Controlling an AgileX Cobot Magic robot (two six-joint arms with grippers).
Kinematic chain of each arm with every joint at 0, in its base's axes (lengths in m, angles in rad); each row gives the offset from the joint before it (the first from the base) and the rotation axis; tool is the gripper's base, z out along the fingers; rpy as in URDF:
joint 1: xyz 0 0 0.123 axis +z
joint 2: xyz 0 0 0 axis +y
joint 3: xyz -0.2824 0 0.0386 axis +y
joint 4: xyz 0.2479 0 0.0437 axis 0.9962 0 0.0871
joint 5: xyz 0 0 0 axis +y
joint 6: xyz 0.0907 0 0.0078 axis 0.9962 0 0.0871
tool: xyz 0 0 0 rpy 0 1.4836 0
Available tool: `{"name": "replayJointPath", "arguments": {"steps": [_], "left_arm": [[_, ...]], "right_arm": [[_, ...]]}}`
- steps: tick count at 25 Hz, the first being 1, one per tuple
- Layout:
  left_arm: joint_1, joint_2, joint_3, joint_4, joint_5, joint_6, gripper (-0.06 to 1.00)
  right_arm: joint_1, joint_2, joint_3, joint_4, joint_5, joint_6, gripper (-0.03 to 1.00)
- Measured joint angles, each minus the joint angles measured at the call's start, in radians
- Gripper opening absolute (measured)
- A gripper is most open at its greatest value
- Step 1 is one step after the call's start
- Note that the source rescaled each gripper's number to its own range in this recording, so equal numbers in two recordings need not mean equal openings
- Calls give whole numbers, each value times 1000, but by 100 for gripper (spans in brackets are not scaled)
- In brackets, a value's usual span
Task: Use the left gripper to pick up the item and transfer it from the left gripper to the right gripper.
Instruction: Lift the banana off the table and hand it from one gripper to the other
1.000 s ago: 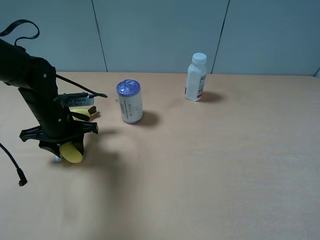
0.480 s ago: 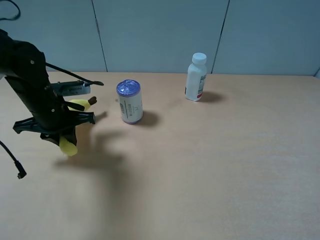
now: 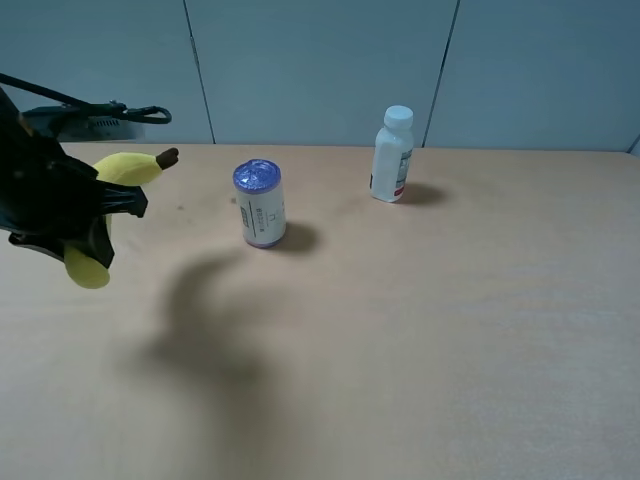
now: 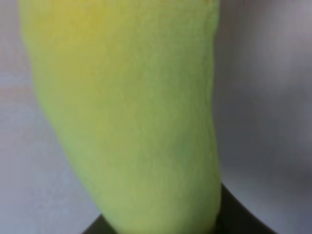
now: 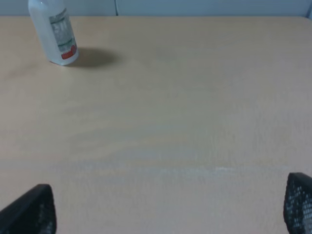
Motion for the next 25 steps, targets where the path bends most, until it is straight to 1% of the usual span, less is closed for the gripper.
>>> {"name": "replayJointPath", "arguments": {"steps": [2, 5, 8, 11, 13, 15, 19, 22, 25], "left_arm": [[0, -25, -26, 0, 61, 52, 0], [0, -35, -99, -1, 172, 146, 0], [0, -35, -191, -1, 250, 239, 0], [0, -35, -277, -1, 301, 320, 0], [0, -35, -318, -2, 311, 370, 0], [0, -35, -335, -25, 315, 430, 0], [0, -27, -341, -124, 317, 557, 0], [-6, 5, -341, -183, 317, 615, 0], [-40, 52, -341, -190, 316, 664, 0]], "right_arm": [[0, 0, 0, 0, 0, 0, 100], [0, 0, 0, -12, 0, 18, 100], [0, 0, 0, -21, 0, 21, 100], [0, 0, 0, -21, 0, 21, 100], [0, 0, 0, -22, 0, 21, 100], [0, 0, 0, -22, 0, 21, 100], [0, 0, 0, -22, 0, 21, 100], [0, 0, 0, -22, 0, 21, 100], [0, 12, 0, -22, 0, 21, 100]]}}
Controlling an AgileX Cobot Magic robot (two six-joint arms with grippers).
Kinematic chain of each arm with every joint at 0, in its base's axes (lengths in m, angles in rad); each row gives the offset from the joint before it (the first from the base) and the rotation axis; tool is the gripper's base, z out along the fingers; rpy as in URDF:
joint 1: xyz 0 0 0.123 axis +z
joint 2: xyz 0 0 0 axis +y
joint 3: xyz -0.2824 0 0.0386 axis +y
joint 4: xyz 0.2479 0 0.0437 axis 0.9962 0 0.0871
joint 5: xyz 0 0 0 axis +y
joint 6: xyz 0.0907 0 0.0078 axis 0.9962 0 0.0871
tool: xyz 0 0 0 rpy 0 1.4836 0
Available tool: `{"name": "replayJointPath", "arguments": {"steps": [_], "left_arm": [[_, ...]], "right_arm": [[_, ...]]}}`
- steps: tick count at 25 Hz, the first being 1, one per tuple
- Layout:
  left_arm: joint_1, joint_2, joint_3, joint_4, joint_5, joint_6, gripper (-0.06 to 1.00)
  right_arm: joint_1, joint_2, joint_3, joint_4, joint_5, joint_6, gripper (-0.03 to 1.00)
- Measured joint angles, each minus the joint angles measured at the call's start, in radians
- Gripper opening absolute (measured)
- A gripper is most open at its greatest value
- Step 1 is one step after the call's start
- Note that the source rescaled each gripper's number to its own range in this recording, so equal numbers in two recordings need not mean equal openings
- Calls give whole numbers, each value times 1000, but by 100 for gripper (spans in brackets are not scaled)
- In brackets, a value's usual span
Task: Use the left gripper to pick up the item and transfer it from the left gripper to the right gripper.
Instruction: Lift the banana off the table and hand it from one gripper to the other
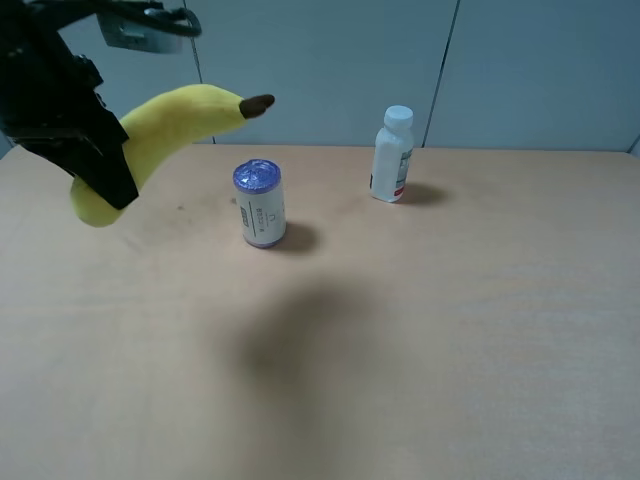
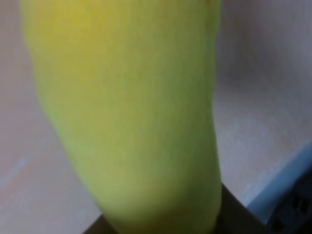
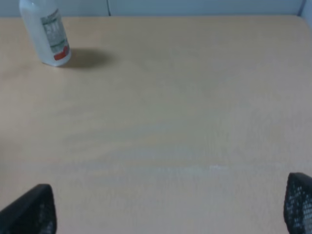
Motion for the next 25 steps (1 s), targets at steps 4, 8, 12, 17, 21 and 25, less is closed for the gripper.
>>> {"name": "replayJointPath", "arguments": {"steps": [4, 8, 12, 17, 21, 25], "left_arm": [[-83, 55, -2, -5, -2, 53, 0], [-160, 109, -47, -7, -3, 74, 0], [-220, 156, -124, -2, -4, 108, 0], [-263, 214, -212, 11, -4, 153, 0], [-279, 236, -233, 12, -12, 218, 0], [-304, 238, -233, 12, -23, 301, 0]], "right_arm": [[0, 149, -22, 45, 1, -9, 100], [0, 365, -97, 143, -5, -133, 100], [43, 542, -170, 260, -55, -303, 100], [244, 705, -240, 317, -144, -428, 100], [408, 802, -288, 308, -234, -468, 100], [510, 895, -341, 302, -308, -497, 100]]}}
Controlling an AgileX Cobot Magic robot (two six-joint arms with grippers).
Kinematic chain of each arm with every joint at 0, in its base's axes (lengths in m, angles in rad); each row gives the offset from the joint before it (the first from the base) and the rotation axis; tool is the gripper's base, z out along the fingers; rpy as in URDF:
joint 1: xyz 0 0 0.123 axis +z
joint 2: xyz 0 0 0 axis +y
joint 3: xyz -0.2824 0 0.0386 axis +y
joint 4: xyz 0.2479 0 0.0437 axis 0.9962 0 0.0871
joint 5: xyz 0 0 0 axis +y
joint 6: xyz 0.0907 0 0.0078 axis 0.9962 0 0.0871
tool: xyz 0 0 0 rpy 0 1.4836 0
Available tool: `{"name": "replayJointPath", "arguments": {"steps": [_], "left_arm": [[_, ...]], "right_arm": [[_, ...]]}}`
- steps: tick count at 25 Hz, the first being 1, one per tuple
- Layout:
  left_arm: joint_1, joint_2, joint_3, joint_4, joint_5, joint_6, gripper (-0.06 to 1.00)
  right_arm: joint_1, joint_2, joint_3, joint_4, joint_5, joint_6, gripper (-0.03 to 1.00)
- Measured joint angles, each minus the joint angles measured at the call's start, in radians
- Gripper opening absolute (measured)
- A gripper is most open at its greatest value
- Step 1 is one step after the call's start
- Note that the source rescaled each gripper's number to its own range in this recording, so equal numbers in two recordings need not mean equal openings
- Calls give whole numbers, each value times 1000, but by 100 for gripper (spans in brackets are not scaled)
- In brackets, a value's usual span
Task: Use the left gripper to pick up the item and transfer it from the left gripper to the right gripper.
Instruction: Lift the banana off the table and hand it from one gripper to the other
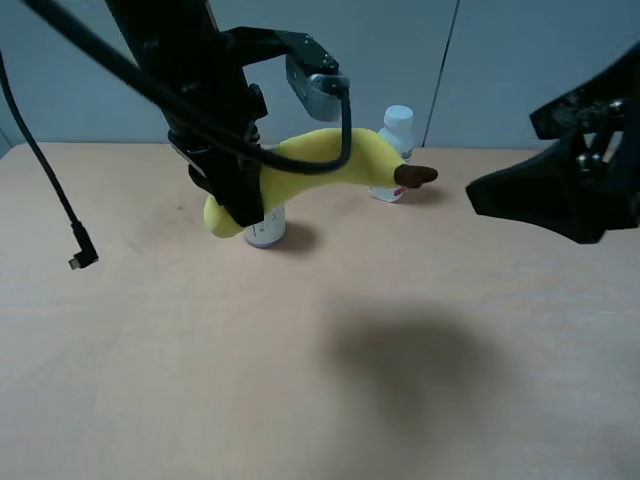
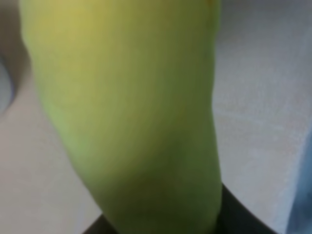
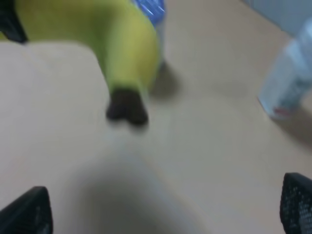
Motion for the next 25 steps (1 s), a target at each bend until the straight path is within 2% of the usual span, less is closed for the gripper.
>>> {"name": "replayJointPath", "arguments": {"steps": [5, 13, 19, 25], "left_arm": [[-23, 0, 0, -2, -52, 75, 0], [-23, 0, 0, -3, -94, 89, 0], [-23, 0, 0, -2, -95, 90, 0], [-23, 0, 0, -8, -95, 90, 0]], "right_arm": [[56, 114, -64, -3, -49, -66, 100], [171, 268, -90, -2, -129, -107, 100], [179, 341, -90, -3, -223, -109, 100], [179, 370, -98, -9, -258, -109, 100]]}}
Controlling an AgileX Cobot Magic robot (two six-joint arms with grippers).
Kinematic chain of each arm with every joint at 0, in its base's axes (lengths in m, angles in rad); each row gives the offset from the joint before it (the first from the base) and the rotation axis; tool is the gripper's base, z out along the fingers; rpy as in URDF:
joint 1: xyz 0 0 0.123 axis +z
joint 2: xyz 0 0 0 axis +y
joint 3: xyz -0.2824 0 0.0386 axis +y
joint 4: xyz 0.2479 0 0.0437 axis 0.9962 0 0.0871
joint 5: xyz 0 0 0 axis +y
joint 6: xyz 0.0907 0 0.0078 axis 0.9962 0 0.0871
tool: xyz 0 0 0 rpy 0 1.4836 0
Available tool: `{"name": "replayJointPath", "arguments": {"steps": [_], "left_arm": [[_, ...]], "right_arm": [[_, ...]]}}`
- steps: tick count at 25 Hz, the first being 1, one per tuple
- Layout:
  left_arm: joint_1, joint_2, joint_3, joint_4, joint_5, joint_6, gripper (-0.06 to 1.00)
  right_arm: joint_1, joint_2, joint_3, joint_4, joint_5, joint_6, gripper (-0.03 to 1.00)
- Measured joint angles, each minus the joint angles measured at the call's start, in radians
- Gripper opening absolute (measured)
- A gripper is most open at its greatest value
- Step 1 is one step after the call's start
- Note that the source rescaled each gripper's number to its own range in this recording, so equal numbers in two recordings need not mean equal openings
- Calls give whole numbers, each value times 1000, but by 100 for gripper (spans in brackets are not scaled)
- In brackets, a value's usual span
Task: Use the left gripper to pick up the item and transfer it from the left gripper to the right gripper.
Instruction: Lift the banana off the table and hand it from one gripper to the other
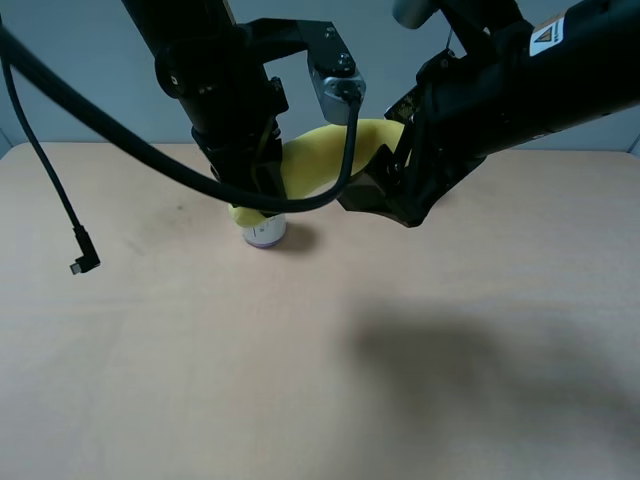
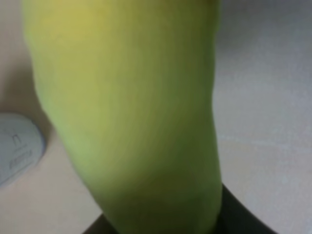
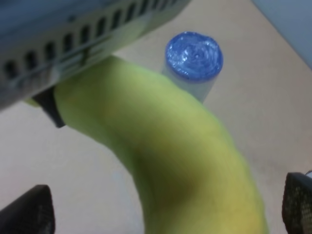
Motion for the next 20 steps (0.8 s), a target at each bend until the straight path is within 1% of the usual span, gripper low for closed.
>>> {"name": "replayJointPath", "arguments": {"steps": [2, 3, 5, 6, 9, 10, 12, 13, 19, 20], "left_arm": [[0, 0, 0, -9, 0, 0, 0], [0, 0, 0, -10, 0, 0, 0], [0, 0, 0, -14, 0, 0, 0], [0, 0, 0, -14, 0, 0, 0], [0, 0, 0, -14, 2, 0, 0], [0, 0, 0, -14, 3, 2, 0], [0, 0, 0, -15, 2, 2, 0], [0, 0, 0, -16, 1, 2, 0], [0, 0, 0, -16, -15, 2, 1], [0, -1, 0, -14, -19, 2, 7]], "right_arm": [[0, 9, 0, -5, -1, 0, 100], [0, 14, 0, -10, -2, 0, 96], [0, 20, 0, -18, -2, 0, 87], [0, 22, 0, -21, -2, 0, 79], [0, 25, 0, -29, -2, 0, 50], [0, 25, 0, -34, -2, 0, 37], [0, 25, 0, -37, -1, 0, 5], [0, 25, 0, -37, 4, 0, 0], [0, 25, 0, -43, 8, 0, 1], [0, 25, 0, -44, 11, 0, 1]]}}
